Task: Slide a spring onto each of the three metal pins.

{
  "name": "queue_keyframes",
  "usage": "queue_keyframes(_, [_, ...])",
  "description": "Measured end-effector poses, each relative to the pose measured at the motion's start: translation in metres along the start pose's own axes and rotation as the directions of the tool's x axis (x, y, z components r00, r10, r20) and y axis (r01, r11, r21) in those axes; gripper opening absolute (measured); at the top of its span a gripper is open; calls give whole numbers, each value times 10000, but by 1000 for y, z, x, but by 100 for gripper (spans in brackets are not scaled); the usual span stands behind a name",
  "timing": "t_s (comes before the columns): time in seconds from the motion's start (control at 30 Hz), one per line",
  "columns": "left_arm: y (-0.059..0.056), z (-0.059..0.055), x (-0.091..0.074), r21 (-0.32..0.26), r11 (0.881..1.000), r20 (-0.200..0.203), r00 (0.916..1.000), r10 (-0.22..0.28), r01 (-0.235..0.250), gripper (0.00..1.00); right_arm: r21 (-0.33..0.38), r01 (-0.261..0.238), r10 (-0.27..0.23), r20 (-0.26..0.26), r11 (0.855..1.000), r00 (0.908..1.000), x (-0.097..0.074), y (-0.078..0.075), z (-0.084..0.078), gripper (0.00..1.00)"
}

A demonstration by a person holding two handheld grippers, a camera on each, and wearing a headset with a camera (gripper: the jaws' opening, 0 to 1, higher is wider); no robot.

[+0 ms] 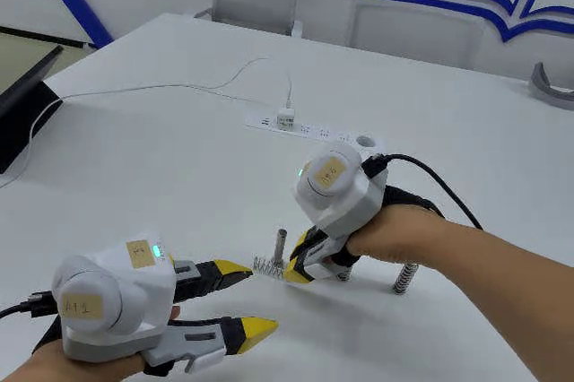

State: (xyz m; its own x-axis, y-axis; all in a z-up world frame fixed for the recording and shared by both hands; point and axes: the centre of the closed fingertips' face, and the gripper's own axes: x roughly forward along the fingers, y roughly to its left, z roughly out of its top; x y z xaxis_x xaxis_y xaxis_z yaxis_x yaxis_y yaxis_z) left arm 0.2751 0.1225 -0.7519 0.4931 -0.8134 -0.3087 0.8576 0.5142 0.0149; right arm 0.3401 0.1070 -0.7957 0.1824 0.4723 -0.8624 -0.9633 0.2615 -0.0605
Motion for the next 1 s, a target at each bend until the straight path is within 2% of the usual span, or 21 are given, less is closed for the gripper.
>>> queue_keyframes(0.37, [5,-1,-3,-40,9999,-4,9999,115,-115,39,3,-119,119,-262,9999,9996,11,1,-3,13])
queue_keyframes(0.67, [7,-3,-3,-72,9999,-8,9999,155,-155,39,248,-279,287,-301,9993,9991,11,3,-3,12])
queue_keyframes(0.87, [9,-2,-5,-26,9998,3,9998,205,-205,39,-18,-433,432,-380,9991,9983,5,12,-4,12])
queue_keyframes(1.0, [9,-1,-4,10,9998,-7,9998,212,-212,39,-360,-722,707,-405,9967,9967,-2,22,-2,11])
